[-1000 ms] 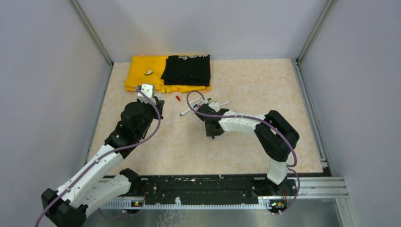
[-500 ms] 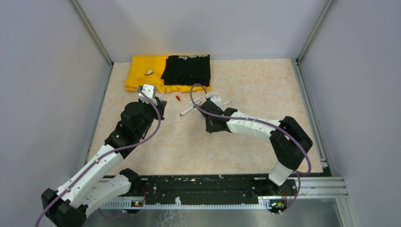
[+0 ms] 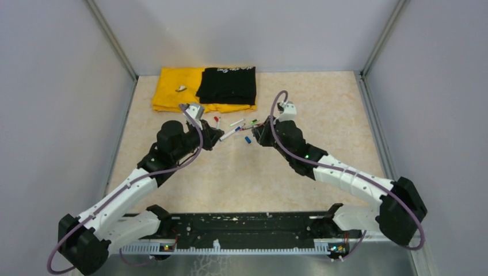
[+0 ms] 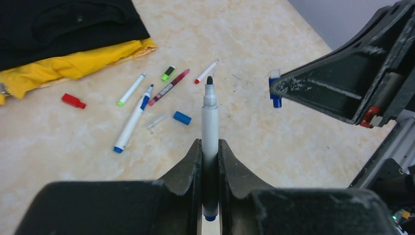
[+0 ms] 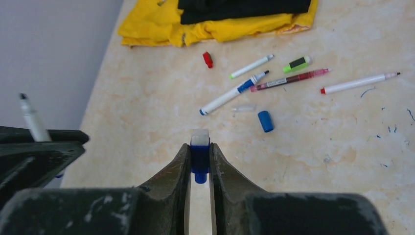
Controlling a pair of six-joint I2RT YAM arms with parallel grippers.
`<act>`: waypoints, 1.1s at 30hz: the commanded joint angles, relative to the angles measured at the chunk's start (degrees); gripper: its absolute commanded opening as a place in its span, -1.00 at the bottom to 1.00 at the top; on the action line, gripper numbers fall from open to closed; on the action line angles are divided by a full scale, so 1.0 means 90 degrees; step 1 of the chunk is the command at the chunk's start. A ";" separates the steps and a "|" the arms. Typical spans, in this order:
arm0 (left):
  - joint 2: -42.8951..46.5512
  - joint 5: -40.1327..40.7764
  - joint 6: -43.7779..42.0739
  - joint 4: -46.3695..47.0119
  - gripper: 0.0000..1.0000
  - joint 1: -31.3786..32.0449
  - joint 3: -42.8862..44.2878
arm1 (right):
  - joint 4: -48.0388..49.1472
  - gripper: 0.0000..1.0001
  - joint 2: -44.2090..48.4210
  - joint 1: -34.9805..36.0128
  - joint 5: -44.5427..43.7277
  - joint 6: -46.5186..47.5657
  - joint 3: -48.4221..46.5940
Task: Insert the pens into the pen caps
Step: Insert the pen cap onto the pen.
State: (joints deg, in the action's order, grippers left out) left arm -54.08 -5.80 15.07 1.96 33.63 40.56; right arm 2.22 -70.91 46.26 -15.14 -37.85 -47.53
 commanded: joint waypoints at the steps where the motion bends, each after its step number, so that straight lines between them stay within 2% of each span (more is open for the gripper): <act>1: -0.0273 -0.0863 0.0252 0.0535 -1.00 0.0027 0.0172 | 0.2114 -1.00 0.0737 -0.0027 -0.0427 -0.0009 0.0534; 9: -0.0509 -0.1141 0.0448 0.0973 -1.00 0.0353 0.0286 | 0.4873 -1.00 0.1558 -0.0052 -0.0213 0.0047 0.1610; 12: -0.0616 -0.1300 0.0531 0.1229 -1.00 0.0522 0.0261 | 0.5253 -1.00 0.1546 -0.0071 -0.0122 -0.0474 0.1649; 18: -0.0821 -0.1599 0.0675 0.1733 -1.00 0.0912 0.0314 | 0.6699 -1.00 0.1223 -0.0072 0.0165 -0.1039 0.1895; 33: -0.0806 -0.1847 0.0214 0.1548 -1.00 0.1009 0.0507 | 0.7118 -1.00 0.0874 -0.0072 0.0815 -0.1066 0.1903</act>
State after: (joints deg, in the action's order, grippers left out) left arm -61.76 -21.08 18.11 14.20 42.39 43.46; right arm 61.87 -62.43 45.93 -10.98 -46.81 -29.87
